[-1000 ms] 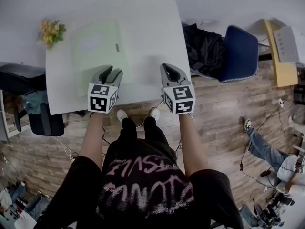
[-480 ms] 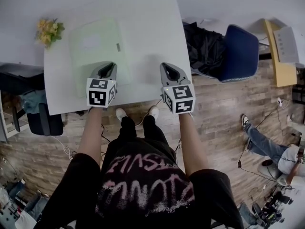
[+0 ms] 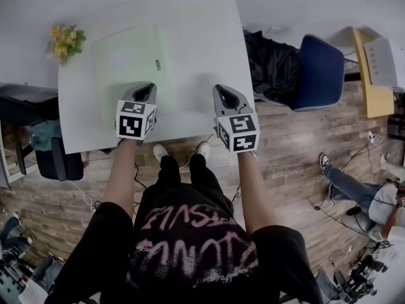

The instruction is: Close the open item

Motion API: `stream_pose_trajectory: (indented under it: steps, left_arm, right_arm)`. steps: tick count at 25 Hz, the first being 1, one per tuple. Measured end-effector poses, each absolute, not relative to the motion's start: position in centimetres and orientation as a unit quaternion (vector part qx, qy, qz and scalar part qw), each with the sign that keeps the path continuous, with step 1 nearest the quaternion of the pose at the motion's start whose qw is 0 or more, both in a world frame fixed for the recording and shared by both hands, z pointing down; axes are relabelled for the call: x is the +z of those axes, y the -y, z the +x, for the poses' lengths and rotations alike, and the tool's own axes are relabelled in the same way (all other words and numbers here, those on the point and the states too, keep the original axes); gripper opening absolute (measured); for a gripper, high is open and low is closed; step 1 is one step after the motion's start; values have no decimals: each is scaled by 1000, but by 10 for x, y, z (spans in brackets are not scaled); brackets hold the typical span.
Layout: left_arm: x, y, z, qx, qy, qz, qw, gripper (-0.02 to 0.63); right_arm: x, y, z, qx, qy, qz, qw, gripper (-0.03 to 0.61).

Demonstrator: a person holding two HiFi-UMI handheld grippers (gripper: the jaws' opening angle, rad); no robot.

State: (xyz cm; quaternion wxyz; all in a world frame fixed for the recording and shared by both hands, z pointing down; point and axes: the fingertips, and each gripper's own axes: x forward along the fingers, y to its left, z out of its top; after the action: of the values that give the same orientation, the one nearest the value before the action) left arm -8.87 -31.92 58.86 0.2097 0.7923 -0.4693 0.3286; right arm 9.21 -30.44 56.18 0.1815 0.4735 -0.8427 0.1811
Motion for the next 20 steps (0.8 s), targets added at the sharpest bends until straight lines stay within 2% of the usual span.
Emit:
stream_pose_trajectory:
  steps: [20]
  left_arm:
    - [599,341,-88,349,448,783,254,3]
  right_arm:
    - [569,328,87,188,842,471,182,12]
